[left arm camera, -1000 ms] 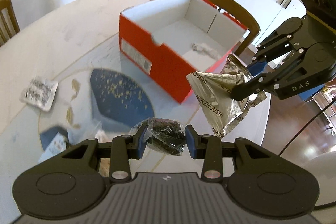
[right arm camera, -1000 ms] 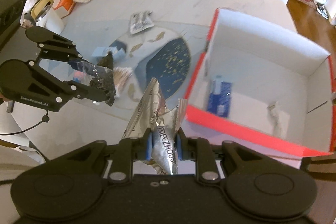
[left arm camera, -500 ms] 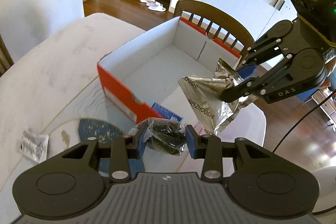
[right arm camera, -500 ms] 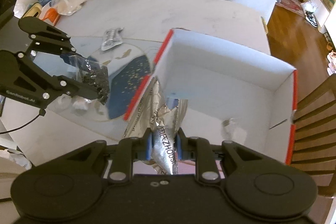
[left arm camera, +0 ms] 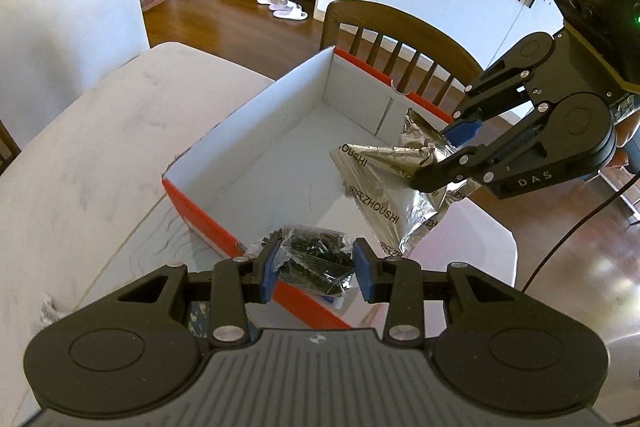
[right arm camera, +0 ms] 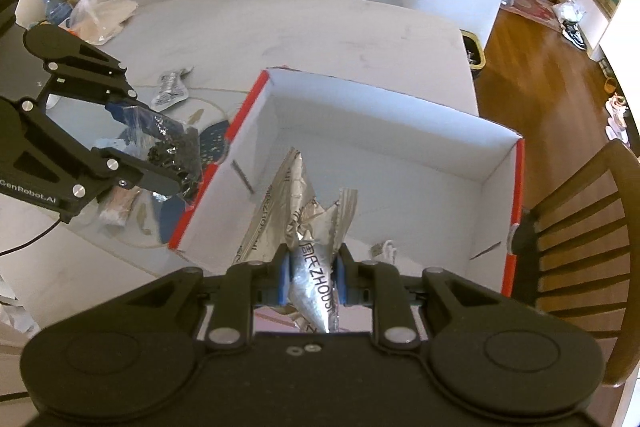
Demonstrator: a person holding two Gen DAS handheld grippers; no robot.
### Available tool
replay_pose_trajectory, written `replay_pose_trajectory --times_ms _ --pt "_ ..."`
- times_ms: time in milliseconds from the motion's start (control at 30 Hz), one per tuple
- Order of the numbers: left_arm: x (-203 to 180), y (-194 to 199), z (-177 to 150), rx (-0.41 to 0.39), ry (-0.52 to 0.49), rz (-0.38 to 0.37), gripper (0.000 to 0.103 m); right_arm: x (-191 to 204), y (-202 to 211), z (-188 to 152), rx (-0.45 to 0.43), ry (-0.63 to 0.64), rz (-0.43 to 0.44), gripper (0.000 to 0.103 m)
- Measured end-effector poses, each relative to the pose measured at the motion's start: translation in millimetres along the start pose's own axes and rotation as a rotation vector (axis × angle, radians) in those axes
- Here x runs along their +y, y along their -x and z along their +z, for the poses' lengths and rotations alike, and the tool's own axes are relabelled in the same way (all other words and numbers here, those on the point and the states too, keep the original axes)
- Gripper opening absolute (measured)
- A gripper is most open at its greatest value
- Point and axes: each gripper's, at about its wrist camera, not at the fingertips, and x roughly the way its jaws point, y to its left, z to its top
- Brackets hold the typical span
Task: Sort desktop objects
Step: 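Carry the silver pouch with the right tool while the left tool carries the black bag toward the red box, then lower the silver pouch into the box with the right tool while the left tool lowers the black bag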
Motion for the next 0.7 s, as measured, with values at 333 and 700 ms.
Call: replay_pose_trajectory --times_ms 333,700 --pt "-3 -34 34 0.039 -0.042 0.001 0.037 -30 -22 0 0.021 -0.048 -0.027 0.021" --pt "-6 -76 53 0.078 -0.121 0.000 0.037 -48 -46 -2 0.035 -0.102 -0.025 0.021"
